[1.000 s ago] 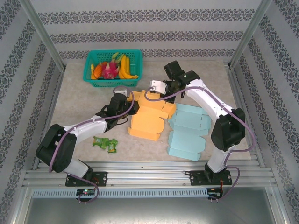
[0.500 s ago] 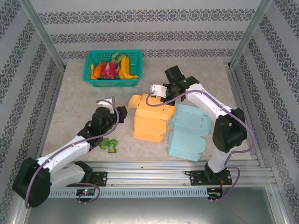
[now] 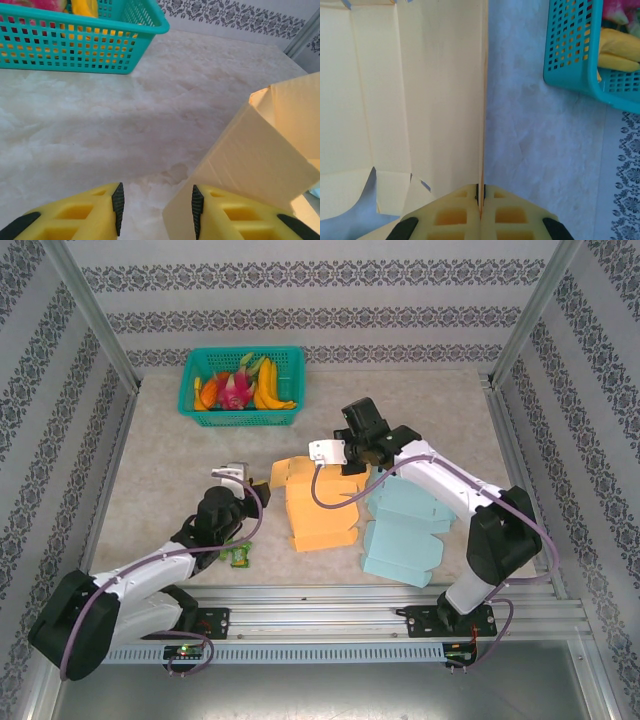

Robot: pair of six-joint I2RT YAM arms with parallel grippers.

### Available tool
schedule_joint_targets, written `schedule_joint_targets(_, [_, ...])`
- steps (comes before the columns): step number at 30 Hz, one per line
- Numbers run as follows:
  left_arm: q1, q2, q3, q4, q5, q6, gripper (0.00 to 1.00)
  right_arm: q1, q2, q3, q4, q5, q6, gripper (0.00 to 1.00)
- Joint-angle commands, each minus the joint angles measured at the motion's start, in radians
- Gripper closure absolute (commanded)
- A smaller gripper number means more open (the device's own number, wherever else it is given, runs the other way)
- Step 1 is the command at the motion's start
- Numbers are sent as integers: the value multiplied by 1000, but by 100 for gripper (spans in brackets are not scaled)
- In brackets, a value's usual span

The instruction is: Fold the paper box

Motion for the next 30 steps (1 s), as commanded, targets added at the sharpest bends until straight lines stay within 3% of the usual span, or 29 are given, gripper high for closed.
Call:
schedule_joint_targets(1, [7, 23, -21, 116, 36, 49, 57, 11, 20, -17, 32, 12, -36, 100])
schedule_joint_targets(17, [6, 237, -21, 280, 139, 65, 58, 35, 47, -116, 191, 43, -55, 100])
schedule_joint_targets(30, [6, 378, 13, 365, 177, 57, 55, 34, 50, -148, 213, 34, -54, 100])
